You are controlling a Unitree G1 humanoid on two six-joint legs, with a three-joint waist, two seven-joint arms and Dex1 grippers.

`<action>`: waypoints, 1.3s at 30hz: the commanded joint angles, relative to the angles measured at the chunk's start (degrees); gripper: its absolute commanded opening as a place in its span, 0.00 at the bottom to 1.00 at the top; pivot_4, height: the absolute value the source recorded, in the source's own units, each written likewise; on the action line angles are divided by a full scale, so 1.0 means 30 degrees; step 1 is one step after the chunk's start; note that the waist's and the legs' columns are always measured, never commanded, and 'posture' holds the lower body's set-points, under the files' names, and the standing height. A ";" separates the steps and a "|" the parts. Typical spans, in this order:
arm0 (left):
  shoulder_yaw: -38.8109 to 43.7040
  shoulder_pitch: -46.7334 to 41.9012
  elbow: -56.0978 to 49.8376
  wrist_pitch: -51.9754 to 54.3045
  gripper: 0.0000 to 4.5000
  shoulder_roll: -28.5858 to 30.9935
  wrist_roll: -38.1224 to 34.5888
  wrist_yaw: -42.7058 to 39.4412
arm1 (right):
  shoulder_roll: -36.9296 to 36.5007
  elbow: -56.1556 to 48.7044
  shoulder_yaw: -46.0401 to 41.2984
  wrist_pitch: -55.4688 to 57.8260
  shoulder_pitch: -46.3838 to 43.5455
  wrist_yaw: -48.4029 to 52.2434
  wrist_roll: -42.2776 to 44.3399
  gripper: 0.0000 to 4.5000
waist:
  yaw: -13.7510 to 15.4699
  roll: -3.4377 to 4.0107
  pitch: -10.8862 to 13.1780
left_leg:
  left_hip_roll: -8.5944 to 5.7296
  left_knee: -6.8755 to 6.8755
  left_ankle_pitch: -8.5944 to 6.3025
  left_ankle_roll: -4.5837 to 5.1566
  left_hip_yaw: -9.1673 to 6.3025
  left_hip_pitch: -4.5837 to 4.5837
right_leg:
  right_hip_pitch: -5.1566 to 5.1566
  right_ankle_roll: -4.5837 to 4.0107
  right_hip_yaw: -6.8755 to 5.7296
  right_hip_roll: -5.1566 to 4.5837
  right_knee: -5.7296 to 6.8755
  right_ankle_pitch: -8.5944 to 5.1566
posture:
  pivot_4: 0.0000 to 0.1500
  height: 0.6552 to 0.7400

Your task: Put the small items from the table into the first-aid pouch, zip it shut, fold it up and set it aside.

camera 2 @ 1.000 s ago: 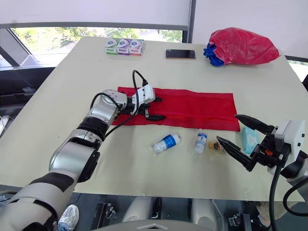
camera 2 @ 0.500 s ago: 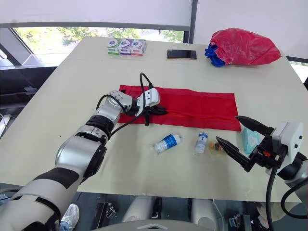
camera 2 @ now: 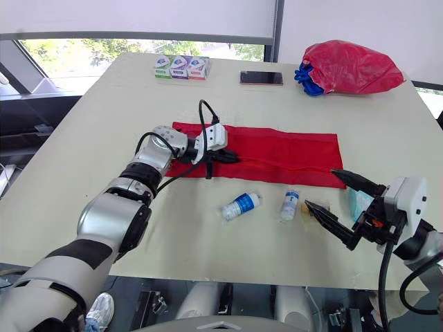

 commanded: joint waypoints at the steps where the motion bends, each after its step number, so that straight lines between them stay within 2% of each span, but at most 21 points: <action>1: 0.0850 0.0301 -0.1716 -0.0335 0.03 0.0359 -0.0877 0.0056 | 0.0000 -0.0809 0.0132 -0.0295 0.0124 -0.0060 -0.0102 1.00 | -0.0004 0.0000 0.0000 | 0.0006 0.0000 0.0000 0.0000 -0.0002 0.0001 | 0.0000 0.0000 -0.0001 0.0000 0.0001 0.0000 | 1.00 1.00; 11: 0.1004 0.2311 -0.4917 0.0762 0.03 0.1006 -0.1343 0.0266 | -0.0499 -0.0261 0.0321 -0.0287 -0.0290 0.0767 -0.0007 1.00 | -0.0008 0.0003 -0.0002 | 0.0016 0.0005 0.0001 -0.0001 0.0000 0.0006 | 0.0001 -0.0001 0.0001 -0.0002 0.0010 0.0001 | 1.00 1.00; 17: 0.0639 0.2608 -0.5241 0.0695 0.03 0.1120 -0.0979 0.0556 | -0.2669 0.1582 0.3078 -0.0324 -0.2466 0.2722 -0.2565 1.00 | -0.0035 0.0003 -0.0002 | 0.0007 0.0022 0.0001 -0.0001 0.0016 0.0014 | 0.0004 0.0001 0.0005 0.0000 0.0012 0.0003 | 1.00 1.00; 22: 0.0368 0.2555 -0.4900 0.0132 0.03 0.1068 -0.0683 0.0827 | -0.3747 0.3954 0.7685 0.0182 -0.7255 0.3945 -0.5312 1.00 | -0.0097 0.0005 -0.0001 | -0.0001 0.0023 0.0002 -0.0002 0.0018 0.0017 | 0.0001 -0.0001 0.0001 0.0011 0.0011 0.0004 | 1.00 1.00; 25: 0.0224 0.2529 -0.4825 -0.0009 0.03 0.0972 -0.0594 0.0911 | -0.3108 0.6143 1.1274 -0.0029 -1.1329 0.5204 -0.7492 1.00 | -0.0090 0.0011 0.0000 | 0.0000 0.0038 0.0002 -0.0003 0.0027 0.0020 | -0.0001 -0.0003 0.0003 0.0014 0.0012 0.0006 | 1.00 1.00; 28: 0.0125 0.2506 -0.4788 -0.0069 0.03 0.0932 -0.0598 0.0995 | -0.2324 0.7618 1.3357 -0.0359 -1.3685 0.6054 -0.8750 1.00 | 0.0013 0.0011 0.0001 | -0.0006 0.0029 0.0003 -0.0005 0.0003 -0.0004 | -0.0013 -0.0010 -0.0008 0.0021 0.0010 0.0008 | 1.00 1.00; 31: 0.0097 0.2465 -0.4716 -0.0092 0.03 0.0912 -0.0593 0.1139 | -0.1141 1.0253 1.5845 -0.2174 -1.6395 0.6811 -1.1513 1.00 | -0.0044 0.0012 0.0002 | -0.0020 0.0033 0.0005 -0.0008 -0.0003 -0.0018 | -0.0011 -0.0008 -0.0023 0.0014 0.0005 0.0008 | 1.00 1.00; 39: 0.0084 0.2773 -0.4931 -0.0004 0.03 0.1057 -0.0668 0.1306 | -0.0136 1.4817 1.8764 -0.5407 -1.9260 0.9475 -1.5046 1.00 | -0.0051 0.0014 0.0002 | -0.0042 0.0032 0.0024 -0.0042 0.0014 -0.0031 | -0.0012 -0.0006 -0.0037 0.0003 -0.0003 0.0008 | 1.00 1.00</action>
